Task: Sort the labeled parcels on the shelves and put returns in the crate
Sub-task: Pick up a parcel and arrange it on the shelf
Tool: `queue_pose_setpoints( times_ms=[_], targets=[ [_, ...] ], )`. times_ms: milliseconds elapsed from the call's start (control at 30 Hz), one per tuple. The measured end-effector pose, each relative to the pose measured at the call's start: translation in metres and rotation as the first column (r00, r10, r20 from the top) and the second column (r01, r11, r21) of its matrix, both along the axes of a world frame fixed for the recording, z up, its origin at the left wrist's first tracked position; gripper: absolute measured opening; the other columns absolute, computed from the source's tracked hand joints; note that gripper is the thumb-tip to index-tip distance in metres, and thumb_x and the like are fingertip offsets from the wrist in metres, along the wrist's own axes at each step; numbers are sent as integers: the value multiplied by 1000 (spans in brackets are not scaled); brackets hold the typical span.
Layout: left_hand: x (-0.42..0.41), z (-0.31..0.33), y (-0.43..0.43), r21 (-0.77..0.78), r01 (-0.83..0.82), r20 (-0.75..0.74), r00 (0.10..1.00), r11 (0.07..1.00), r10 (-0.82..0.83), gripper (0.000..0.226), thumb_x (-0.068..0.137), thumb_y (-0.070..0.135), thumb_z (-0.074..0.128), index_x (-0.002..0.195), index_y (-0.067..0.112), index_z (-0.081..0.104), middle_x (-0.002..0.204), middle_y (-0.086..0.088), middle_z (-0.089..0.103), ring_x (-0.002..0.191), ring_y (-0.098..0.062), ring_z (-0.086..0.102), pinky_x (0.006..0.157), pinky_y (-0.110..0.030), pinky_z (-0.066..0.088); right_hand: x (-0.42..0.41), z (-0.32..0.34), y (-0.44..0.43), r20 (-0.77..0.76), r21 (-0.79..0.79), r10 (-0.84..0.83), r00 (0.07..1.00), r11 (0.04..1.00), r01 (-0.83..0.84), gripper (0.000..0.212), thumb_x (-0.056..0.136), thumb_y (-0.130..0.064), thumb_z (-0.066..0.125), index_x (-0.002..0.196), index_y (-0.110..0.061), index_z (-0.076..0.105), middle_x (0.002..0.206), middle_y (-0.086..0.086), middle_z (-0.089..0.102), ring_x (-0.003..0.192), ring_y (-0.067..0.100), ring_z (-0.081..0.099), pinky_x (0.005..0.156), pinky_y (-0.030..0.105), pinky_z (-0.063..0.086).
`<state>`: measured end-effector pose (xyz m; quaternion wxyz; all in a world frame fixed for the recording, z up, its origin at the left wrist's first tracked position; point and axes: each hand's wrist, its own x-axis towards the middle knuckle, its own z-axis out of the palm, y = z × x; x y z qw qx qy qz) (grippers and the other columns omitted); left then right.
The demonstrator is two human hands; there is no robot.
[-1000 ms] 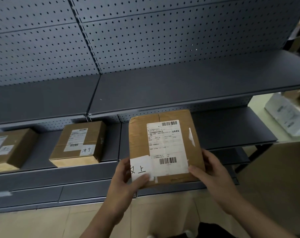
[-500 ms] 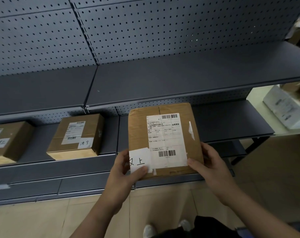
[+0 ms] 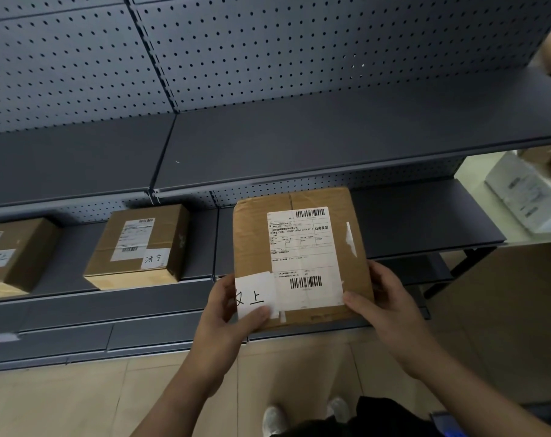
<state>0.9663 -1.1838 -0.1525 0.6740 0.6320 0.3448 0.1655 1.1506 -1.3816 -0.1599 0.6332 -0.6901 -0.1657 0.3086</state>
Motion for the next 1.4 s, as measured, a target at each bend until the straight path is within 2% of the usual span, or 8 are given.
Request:
queue_pose_setpoints(
  times_ms=[267,433,633,767,900,1167,1300,1400],
  targets=[
    [5,-14,4,-13,14,-10,1000,1000,-14,68,71,34,85,132,39,55,126,8,70,117,-15,67,95,-39,58,6,-6,4,-36,-21,-18,999,1000,17,76,67,-39,81,138,-35,55,128,-14,68,112,2,67,89,25,56],
    [18,-30,14,-68,19,-9,1000,997,-20,76,66,43,82,136,33,54,127,3,70,119,-21,66,94,-38,58,19,-24,15,-84,-81,-40,996,996,33,59,84,-15,80,133,-38,56,125,-13,69,109,3,69,91,26,56],
    [54,-55,40,-101,-15,-38,999,995,11,60,80,22,83,135,30,57,123,3,72,115,-18,67,97,-39,55,52,-44,47,-85,-138,-36,996,990,24,56,88,-17,79,135,-36,55,124,-15,68,101,-8,67,77,10,54],
    [85,-69,66,-128,-18,-61,998,992,10,45,92,14,70,132,31,59,119,6,73,109,-15,69,87,-28,54,83,-57,77,-66,-179,1,998,984,-13,57,88,-27,79,138,-35,55,124,-15,69,101,-6,67,79,12,51],
    [114,-82,93,-158,-32,-76,997,987,20,44,95,12,68,134,27,58,118,0,75,107,-23,72,82,-30,56,112,-71,110,-64,-201,2,998,979,-15,52,89,-27,78,136,-33,56,121,-15,68,94,-9,66,67,4,50],
    [165,-104,141,-175,-67,-107,993,982,49,30,98,13,61,126,25,63,111,-8,76,97,-29,75,82,-38,57,157,-103,164,-29,-246,39,999,968,-45,50,86,-46,77,132,-40,61,117,-14,73,109,11,70,91,35,56],
    [178,-118,148,-192,-68,-127,991,979,44,28,100,21,60,127,24,63,112,-7,76,103,-30,73,99,-50,52,167,-110,173,3,-269,48,999,962,-45,35,93,-42,71,126,-36,63,111,-14,74,104,10,70,80,31,53],
    [185,-122,150,-206,-83,-112,992,975,61,30,102,24,57,132,24,60,110,-7,77,99,-28,74,88,-42,54,170,-112,175,43,-304,69,997,951,-52,37,92,-52,68,126,-37,62,109,-14,74,101,11,70,81,34,56]
  ],
)
